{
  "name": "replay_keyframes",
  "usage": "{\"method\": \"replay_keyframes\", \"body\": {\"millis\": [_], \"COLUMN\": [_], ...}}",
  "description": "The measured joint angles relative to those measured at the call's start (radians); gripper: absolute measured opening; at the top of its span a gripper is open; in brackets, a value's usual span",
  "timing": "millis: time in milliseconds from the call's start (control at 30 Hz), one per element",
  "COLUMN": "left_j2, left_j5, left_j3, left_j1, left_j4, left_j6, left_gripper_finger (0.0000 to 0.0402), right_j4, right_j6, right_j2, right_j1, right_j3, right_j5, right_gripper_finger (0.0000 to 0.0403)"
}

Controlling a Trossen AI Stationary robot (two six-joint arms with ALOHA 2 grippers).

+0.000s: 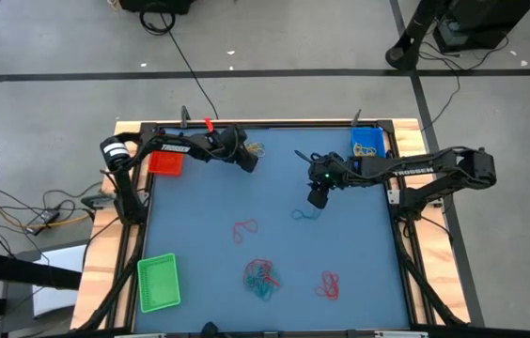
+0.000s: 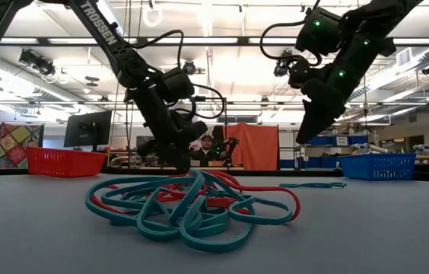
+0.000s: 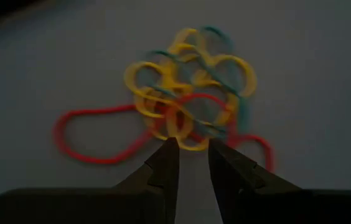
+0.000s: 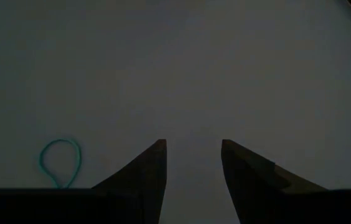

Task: Sort rubber bands into baskets
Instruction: Put the yellow rubber band into the blue basket

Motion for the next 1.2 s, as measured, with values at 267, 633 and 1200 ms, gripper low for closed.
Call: {"method": "replay_keyframes", "body": {"millis": [267, 633, 1200], "left_j2": [0.0, 0.028, 0.088], "left_j5": [-0.033, -0.004, 0.091], "left_j3": [0.0, 0.0, 0.019], "left_j1": [0.013, 0.012, 0.011], "left_j4": [0.005, 0.042, 0.065], "left_j6": [0.016, 0.011, 0.088], "left_gripper_finger": [0.0089, 0.0089, 0.0008], "right_j4": [-0.004, -0.005, -0.016], "right_j6": [0.023, 0.034, 0.052], "right_j2": [0.0, 0.0, 0.0], "right_j1": [0.004, 0.031, 0.04], "right_j3": [0.0, 0.0, 0.0], "right_j5": [0.0, 0.0, 0.001], "right_gripper_finger": [0.0164, 0.0164, 0.0158]}}
